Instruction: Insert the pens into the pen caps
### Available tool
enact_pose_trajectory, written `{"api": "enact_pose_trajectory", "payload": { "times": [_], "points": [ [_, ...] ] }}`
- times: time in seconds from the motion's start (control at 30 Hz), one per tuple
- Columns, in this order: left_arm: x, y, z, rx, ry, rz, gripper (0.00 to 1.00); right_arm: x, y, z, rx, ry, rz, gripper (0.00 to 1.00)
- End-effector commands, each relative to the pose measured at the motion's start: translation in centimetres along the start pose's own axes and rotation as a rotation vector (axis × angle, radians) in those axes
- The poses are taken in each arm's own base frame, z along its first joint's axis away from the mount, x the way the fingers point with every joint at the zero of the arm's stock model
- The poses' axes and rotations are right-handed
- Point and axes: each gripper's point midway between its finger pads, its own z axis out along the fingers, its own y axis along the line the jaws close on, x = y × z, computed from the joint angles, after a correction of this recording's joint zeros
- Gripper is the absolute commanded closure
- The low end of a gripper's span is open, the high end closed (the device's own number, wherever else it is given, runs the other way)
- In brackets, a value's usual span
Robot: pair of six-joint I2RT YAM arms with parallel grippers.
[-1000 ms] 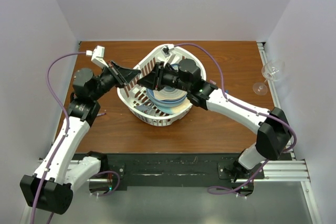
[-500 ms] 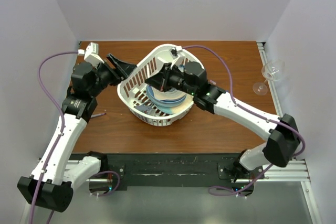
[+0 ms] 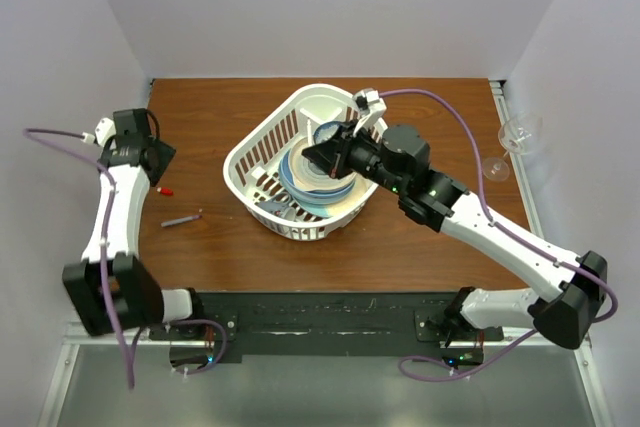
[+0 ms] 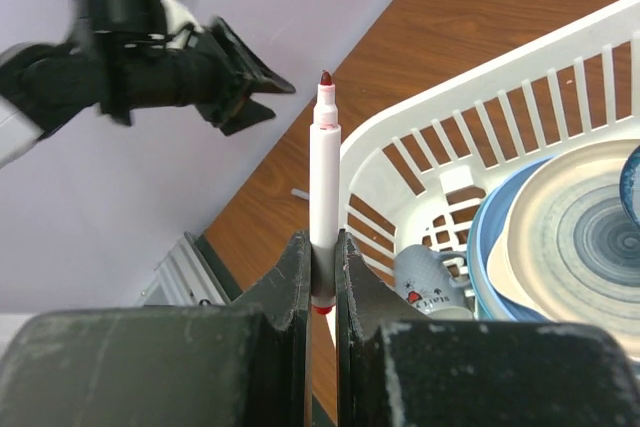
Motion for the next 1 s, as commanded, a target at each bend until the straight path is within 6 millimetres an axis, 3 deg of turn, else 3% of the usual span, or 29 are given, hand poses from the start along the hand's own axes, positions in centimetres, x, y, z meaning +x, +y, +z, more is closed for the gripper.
{"api": "enact_pose_trajectory", "payload": {
  "times": [0.0,0.13,0.27,0.47,0.77,0.97],
  "points": [
    [0.9,2.7,3.4,-0.222,0.065,-0.051,0.5,-0.7,-1.1,-1.2,0.057,-0.025,-0.062,1.0],
    [2.1,3.6,6.6,-0.328,0.129,-0.047,0.61,-1.5,-1.5,-1.9,0.086,-0.056,-0.093,1.0],
    [2.5,5.0,8.7,-0.448,0.149,-0.043,0.62,-1.7,-1.8,-2.0,0.102,-0.065,-0.113,1.0],
    [2.9,5.2,11.3,-0.466,0.153,-0.023,0.59,-1.7,-2.0,-1.8,0.108,-0.066,-0.128,1.0],
    [2.0,6.4,12.9,-0.52,0.132,-0.012,0.51,-1.4,-2.5,-1.2,0.123,-0.052,-0.146,1.0],
    [1.9,6.5,14.2,-0.522,0.137,-0.007,0.51,-1.5,-2.6,-0.8,0.128,-0.055,-0.157,1.0]
  ]
}}
